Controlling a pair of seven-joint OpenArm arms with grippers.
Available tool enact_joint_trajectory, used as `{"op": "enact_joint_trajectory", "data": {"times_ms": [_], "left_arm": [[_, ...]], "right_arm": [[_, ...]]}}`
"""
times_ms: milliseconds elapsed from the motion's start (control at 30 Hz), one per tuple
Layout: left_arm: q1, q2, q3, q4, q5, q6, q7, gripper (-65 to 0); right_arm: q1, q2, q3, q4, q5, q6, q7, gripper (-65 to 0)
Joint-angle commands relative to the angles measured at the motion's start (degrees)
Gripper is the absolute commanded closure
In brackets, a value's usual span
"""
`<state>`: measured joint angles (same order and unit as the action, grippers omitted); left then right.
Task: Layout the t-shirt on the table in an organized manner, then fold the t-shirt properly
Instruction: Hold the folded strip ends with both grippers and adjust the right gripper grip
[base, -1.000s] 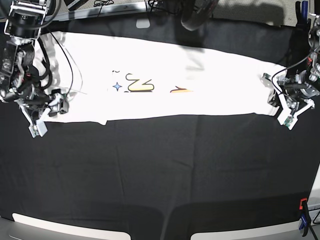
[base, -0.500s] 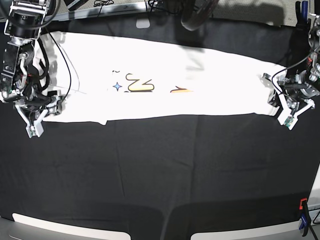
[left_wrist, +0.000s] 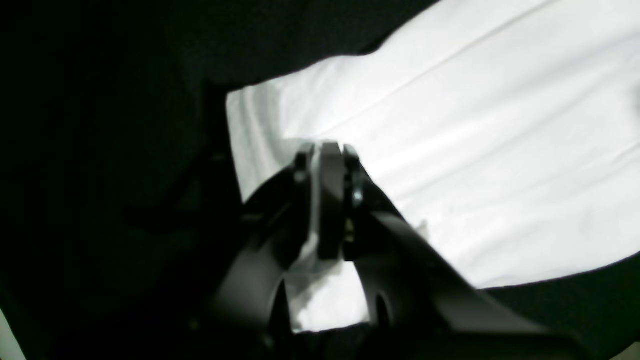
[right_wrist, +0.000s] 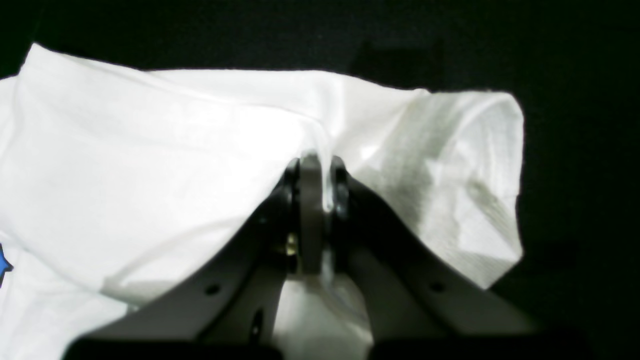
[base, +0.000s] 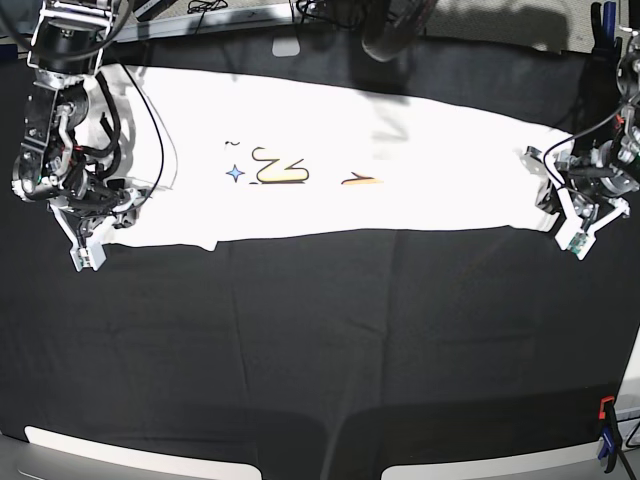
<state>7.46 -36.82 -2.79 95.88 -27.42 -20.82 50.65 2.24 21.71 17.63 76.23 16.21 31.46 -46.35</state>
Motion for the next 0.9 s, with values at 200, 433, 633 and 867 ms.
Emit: {"op": "enact_joint_trajectory", "data": {"times_ms": [200,433,633,867], "left_arm": [[-0.66,-0.98,-0.61,0.98,-0.15,0.28,-0.74,0.0],[-0.68,-0.98,-0.61,0.98,-0.15,0.28,-0.74,0.0],[-0.68,-0.98,-0.61,0.98,-0.15,0.28,-0.74,0.0],[-0.66,-0.98,-0.61,0.98,-0.31,0.28,-0.74,0.0]], "right_arm": [[0.92,0.68,0.2,0.9,0.24,0.28,-0.33,0.0],[0.9,0.68,0.2,0.9,0.24,0.5,-3.26,-14.9],[0.72,0.66,0.2,3.8,0.24,2.71,-2.71,0.0],[0.28,0.66,0.2,13.35,0.22,2.82,-7.54,0.0]]}}
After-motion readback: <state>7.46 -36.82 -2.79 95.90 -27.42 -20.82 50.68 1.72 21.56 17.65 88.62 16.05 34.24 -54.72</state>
